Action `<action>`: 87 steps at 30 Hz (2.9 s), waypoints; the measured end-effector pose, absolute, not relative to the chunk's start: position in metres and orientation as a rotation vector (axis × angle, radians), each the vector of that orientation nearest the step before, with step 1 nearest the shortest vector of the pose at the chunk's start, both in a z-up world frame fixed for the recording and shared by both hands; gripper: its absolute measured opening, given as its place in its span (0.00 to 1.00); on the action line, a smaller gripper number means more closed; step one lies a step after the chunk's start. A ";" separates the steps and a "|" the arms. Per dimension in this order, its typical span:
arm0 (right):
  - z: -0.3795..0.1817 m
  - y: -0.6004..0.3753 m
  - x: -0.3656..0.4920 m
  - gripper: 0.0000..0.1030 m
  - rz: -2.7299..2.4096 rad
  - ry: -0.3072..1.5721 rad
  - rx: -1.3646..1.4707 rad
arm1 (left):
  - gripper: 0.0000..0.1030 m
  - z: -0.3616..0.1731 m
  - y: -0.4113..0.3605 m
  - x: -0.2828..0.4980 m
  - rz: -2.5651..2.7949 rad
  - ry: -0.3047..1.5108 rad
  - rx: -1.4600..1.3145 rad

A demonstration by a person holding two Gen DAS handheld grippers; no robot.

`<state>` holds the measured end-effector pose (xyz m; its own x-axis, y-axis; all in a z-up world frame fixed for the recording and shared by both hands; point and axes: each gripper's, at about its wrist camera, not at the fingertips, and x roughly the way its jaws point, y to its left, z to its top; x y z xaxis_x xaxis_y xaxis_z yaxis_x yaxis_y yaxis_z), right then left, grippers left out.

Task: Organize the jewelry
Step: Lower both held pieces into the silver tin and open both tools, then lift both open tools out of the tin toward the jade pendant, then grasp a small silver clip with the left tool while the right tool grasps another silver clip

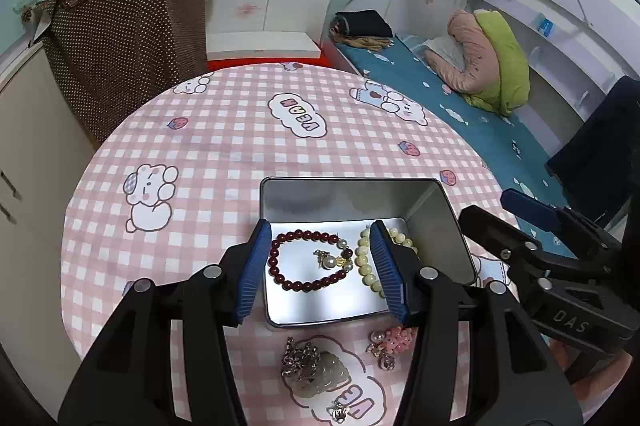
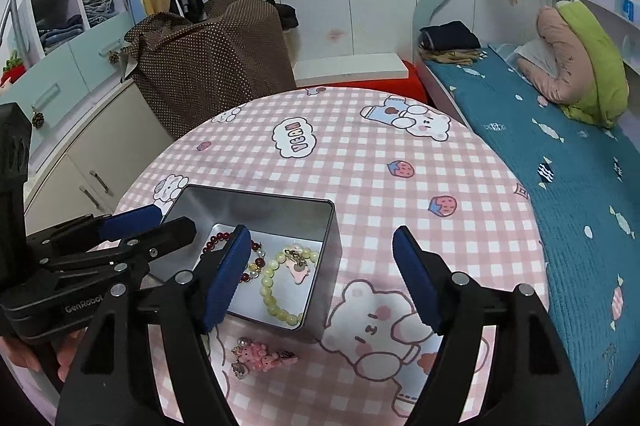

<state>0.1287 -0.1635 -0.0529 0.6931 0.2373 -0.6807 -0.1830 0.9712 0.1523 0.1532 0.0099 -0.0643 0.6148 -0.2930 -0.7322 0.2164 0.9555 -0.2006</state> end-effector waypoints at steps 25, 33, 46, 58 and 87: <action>-0.039 -0.160 0.086 0.73 0.224 0.719 0.033 | 0.66 -0.049 0.034 0.113 -0.253 0.814 -0.089; -0.045 -0.157 0.069 0.76 0.219 0.734 0.009 | 0.75 -0.055 0.047 0.089 -0.241 0.823 -0.087; -0.080 -0.154 0.051 0.84 0.193 0.833 0.005 | 0.83 -0.087 0.043 0.051 -0.274 0.910 -0.061; -0.113 -0.154 0.043 0.84 0.181 0.919 0.003 | 0.77 -0.117 0.016 0.035 -0.331 0.979 -0.007; -0.120 -0.130 0.050 0.70 0.335 0.933 0.009 | 0.13 -0.116 0.013 0.047 -0.339 0.959 0.060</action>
<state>0.0497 -0.1296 -0.1196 0.5471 0.2868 -0.7864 -0.2793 0.9482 0.1515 0.0467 0.0129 -0.1160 0.5256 -0.2570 -0.8110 0.3098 0.9456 -0.0990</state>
